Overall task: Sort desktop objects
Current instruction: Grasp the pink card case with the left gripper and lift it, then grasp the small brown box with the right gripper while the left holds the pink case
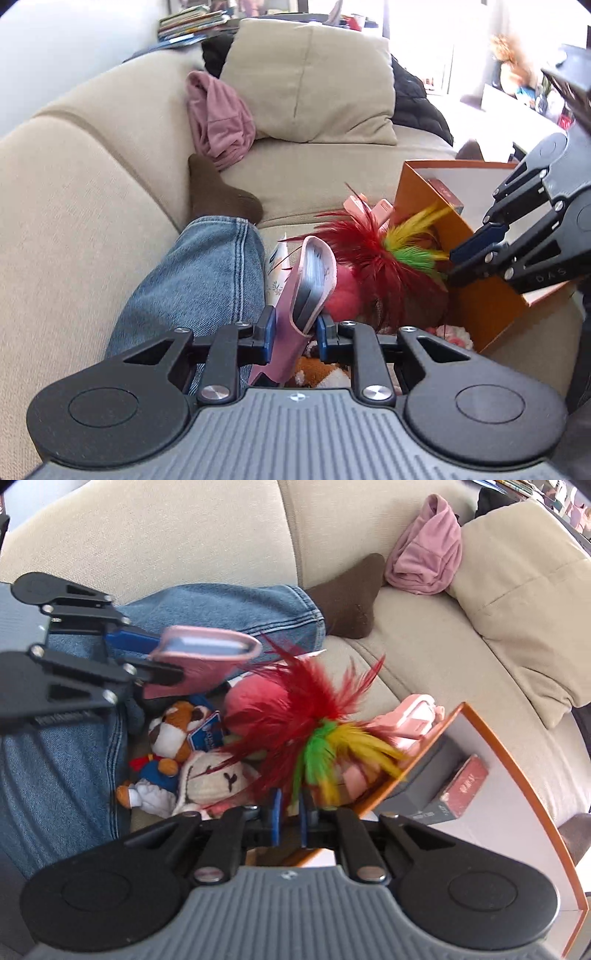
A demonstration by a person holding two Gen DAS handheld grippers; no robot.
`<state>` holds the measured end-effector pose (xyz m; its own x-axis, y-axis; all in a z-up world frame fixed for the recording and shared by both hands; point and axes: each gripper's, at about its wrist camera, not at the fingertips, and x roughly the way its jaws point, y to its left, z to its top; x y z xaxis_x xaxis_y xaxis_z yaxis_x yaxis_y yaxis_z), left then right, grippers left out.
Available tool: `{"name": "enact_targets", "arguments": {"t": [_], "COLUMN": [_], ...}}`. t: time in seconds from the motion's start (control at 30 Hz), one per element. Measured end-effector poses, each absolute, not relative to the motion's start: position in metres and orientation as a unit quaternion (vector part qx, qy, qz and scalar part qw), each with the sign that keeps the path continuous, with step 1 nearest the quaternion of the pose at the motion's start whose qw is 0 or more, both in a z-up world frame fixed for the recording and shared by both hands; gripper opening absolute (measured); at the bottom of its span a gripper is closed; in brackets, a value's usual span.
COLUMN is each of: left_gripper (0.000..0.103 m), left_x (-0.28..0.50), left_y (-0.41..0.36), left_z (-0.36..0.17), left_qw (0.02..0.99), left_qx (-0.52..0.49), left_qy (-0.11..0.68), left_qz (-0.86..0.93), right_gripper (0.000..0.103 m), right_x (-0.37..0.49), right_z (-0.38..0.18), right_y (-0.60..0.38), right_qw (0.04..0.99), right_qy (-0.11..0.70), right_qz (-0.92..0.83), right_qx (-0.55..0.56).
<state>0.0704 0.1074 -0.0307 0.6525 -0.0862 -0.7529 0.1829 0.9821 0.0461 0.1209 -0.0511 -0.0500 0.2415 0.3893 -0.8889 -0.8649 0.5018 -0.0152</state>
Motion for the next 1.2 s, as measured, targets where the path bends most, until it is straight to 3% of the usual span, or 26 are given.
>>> {"name": "enact_targets", "arguments": {"t": [0.07, 0.27, 0.47, 0.57, 0.67, 1.2], "left_gripper": [0.024, 0.024, 0.024, 0.024, 0.024, 0.024], "left_x": [0.071, 0.07, 0.072, 0.072, 0.071, 0.074], "left_y": [0.113, 0.125, 0.13, 0.131, 0.132, 0.139], "left_z": [-0.028, -0.022, -0.022, -0.022, -0.022, -0.025], "left_qw": [0.907, 0.903, 0.903, 0.903, 0.904, 0.905], "left_qx": [0.048, 0.01, -0.007, -0.009, -0.01, -0.019], "left_qy": [0.414, 0.426, 0.428, 0.427, 0.426, 0.422], "left_qz": [-0.067, -0.05, -0.044, -0.045, -0.047, -0.058], "right_gripper": [0.04, 0.041, 0.043, 0.059, 0.065, 0.07], "right_x": [0.123, 0.125, 0.14, 0.139, 0.146, 0.173], "right_z": [-0.051, -0.053, -0.064, -0.073, -0.08, -0.114], "right_y": [-0.05, -0.039, -0.019, -0.007, 0.004, 0.023], "right_qw": [0.739, 0.711, 0.655, 0.64, 0.626, 0.562], "right_qy": [0.45, 0.443, 0.497, 0.478, 0.48, 0.553], "right_qz": [0.424, 0.442, 0.453, 0.454, 0.453, 0.458], "right_qx": [-0.268, -0.321, -0.344, -0.395, -0.416, -0.409]}}
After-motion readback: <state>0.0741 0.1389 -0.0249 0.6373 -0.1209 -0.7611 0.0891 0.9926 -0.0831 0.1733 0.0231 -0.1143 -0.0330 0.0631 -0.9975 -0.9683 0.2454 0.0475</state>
